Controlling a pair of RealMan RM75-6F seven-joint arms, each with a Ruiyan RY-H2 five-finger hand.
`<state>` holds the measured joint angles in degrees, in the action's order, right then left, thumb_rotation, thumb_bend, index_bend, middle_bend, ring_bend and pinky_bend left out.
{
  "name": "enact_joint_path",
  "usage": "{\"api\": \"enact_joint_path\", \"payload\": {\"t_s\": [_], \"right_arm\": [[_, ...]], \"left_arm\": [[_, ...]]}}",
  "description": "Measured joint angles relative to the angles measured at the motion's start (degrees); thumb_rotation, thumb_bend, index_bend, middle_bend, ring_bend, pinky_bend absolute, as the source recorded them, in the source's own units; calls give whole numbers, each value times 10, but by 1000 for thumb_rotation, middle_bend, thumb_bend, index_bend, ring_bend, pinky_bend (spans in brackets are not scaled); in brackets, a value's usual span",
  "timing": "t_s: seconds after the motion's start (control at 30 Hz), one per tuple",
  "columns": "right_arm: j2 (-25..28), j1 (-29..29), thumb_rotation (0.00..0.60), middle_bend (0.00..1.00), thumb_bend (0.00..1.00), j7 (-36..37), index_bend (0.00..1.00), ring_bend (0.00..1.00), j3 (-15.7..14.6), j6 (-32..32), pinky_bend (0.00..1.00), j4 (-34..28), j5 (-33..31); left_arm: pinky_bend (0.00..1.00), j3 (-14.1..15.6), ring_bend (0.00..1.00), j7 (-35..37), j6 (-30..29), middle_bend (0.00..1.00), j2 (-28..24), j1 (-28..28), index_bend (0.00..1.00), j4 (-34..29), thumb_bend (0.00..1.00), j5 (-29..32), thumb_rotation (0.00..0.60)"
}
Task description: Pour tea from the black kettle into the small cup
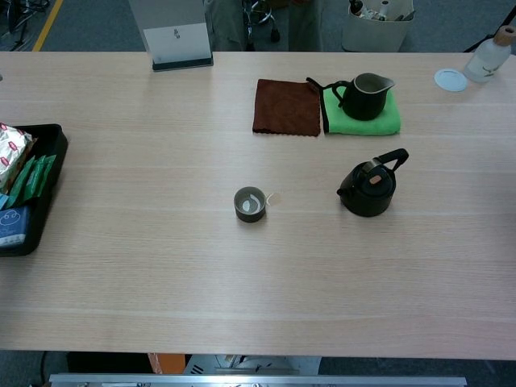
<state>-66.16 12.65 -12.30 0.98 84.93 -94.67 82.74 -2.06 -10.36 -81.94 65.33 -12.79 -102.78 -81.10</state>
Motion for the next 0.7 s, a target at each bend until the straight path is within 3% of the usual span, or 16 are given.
{"api": "enact_joint_path", "payload": {"t_s": [0.33,0.7], "right_arm": [[24,-81,600,274,18,26,307,179,-16,73,0,12,0],[15,-98,600,275,19,45,307,179,-12,62,0,32,1]], "left_arm": [[56,14,78,-16,-48,97,-1,41,196,5,269,-21,600],[56,27,78,-6,-64,96,-23,73,196,-8,270,-28,600]]}}
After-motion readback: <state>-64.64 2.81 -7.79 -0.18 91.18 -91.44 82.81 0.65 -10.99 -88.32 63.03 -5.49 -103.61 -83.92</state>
